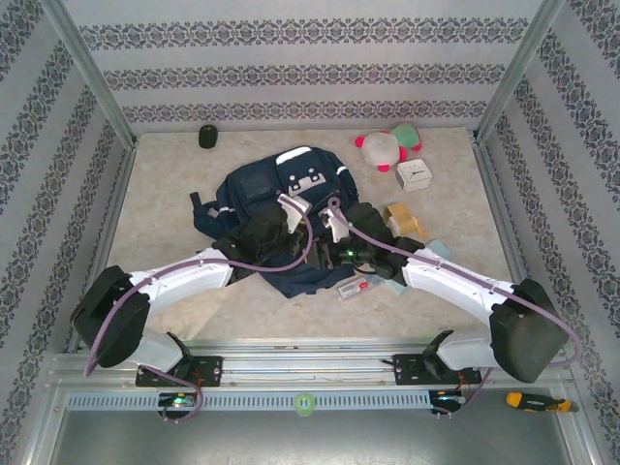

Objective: Pack the student bag

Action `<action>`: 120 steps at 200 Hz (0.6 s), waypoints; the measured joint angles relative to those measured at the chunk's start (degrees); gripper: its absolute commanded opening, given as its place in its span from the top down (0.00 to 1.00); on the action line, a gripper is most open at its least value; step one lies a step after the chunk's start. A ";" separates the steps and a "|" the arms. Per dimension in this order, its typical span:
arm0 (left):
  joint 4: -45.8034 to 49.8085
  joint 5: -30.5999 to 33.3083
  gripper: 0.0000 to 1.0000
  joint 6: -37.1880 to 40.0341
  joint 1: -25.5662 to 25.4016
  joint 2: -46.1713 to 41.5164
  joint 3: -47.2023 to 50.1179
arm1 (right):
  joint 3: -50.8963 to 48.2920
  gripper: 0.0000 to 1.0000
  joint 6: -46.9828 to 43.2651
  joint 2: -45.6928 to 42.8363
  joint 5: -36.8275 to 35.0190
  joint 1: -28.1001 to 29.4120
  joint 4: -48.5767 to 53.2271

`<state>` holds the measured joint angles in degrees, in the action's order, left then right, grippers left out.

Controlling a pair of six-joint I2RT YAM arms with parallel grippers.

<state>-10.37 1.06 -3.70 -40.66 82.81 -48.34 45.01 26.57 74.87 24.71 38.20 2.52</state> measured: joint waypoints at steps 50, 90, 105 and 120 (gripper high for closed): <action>-4.20 -12.07 1.00 4.52 4.83 -3.78 4.35 | -2.05 0.32 15.30 -5.14 1.27 -11.19 -2.82; -3.32 -20.33 1.00 10.38 7.26 -4.83 4.37 | -1.27 0.32 22.86 -0.94 2.82 -12.20 -8.09; -2.56 -22.25 1.00 12.02 7.41 -4.85 4.37 | -1.09 0.45 25.53 1.75 3.43 -11.93 -11.39; -1.79 -22.91 1.00 13.55 7.50 -4.85 4.37 | -0.98 0.67 28.00 3.78 3.91 -11.30 -14.34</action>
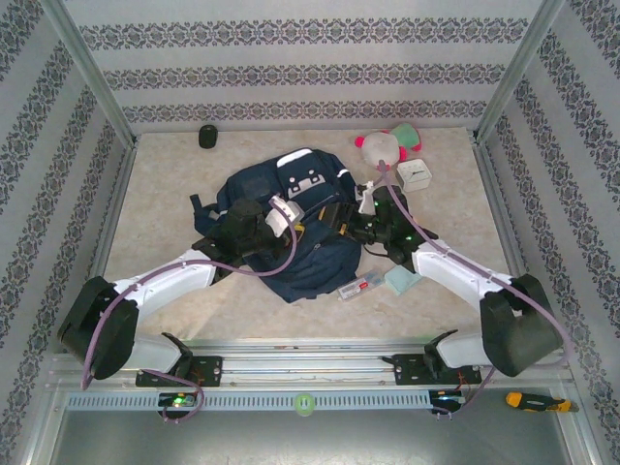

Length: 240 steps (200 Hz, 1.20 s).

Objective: Pack the student bag

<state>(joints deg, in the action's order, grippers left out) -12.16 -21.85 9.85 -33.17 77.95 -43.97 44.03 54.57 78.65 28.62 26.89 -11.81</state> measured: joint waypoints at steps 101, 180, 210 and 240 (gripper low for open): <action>8.35 -3.98 0.62 6.64 7.91 0.98 -6.38 | -3.32 1.00 8.92 0.72 -20.39 10.80 -14.75; 16.70 6.32 0.41 -12.04 5.90 -15.02 -6.84 | 0.17 1.00 7.10 3.39 -23.98 12.74 -13.97; 20.50 9.77 0.39 -21.38 1.20 -18.38 -4.61 | 0.85 1.00 6.64 3.80 -24.98 13.40 -13.46; 24.50 12.09 0.37 -28.70 -1.25 -19.19 -2.56 | 0.87 1.00 6.58 3.80 -26.36 14.14 -13.22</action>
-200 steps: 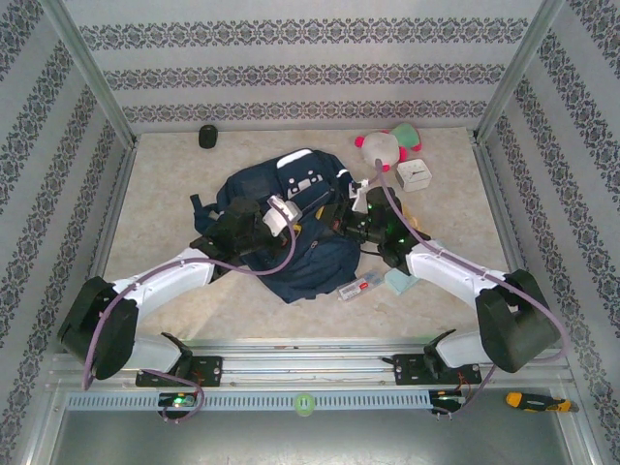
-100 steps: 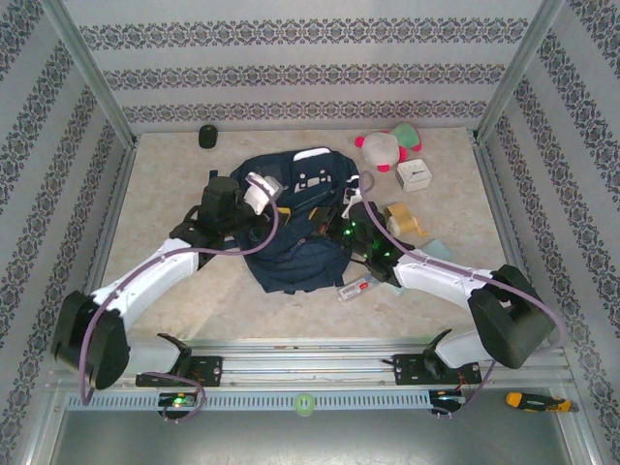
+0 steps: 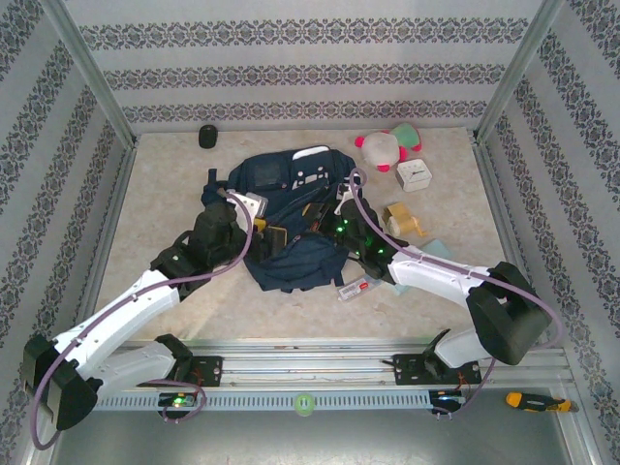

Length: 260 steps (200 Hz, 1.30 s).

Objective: Pack the student bag

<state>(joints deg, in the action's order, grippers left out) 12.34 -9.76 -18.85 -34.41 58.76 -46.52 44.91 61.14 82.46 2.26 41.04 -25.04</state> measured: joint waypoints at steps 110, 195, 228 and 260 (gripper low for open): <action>-2.47 -1.81 0.36 -11.89 -2.05 4.76 5.60 | 1.51 1.00 0.20 0.55 -0.76 0.50 0.90; -12.52 0.61 0.61 -16.37 -3.13 15.89 5.79 | 2.49 1.00 0.22 1.51 -1.66 0.83 1.44; -16.11 0.61 0.84 -16.98 -3.52 17.53 5.79 | 2.54 1.00 0.22 1.51 -1.92 0.83 1.44; -16.65 1.20 1.00 -17.03 -3.50 16.59 6.01 | 3.13 1.00 0.22 1.51 -2.05 0.72 1.46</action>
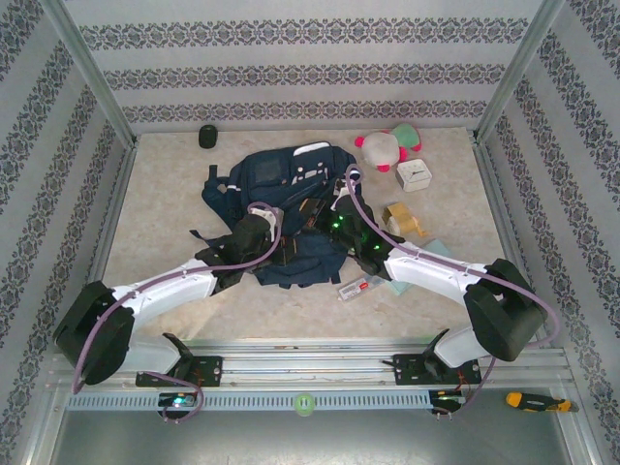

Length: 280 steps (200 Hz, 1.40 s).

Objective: Pack the student bag

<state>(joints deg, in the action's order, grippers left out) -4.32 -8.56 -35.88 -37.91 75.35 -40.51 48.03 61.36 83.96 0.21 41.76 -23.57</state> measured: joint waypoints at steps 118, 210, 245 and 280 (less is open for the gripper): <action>2.47 -2.01 0.96 6.16 2.69 -15.28 5.53 | 1.46 1.00 -0.04 -0.90 11.72 -4.72 2.43; -6.78 -10.95 0.56 7.34 3.17 -5.22 6.64 | 2.58 1.00 0.90 0.79 12.13 -4.00 3.13; -8.52 -10.73 0.68 7.63 3.17 -4.55 6.64 | 2.91 1.00 1.31 0.83 11.63 -4.00 3.17; -8.96 -10.08 0.75 9.42 3.54 -4.59 6.40 | 3.21 1.00 1.29 0.83 11.41 -4.00 3.23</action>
<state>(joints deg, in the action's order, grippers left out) -13.28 -18.63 -26.46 -34.37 70.76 -34.11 51.24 62.65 84.79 11.62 37.76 -20.34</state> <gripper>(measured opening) 0.216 0.058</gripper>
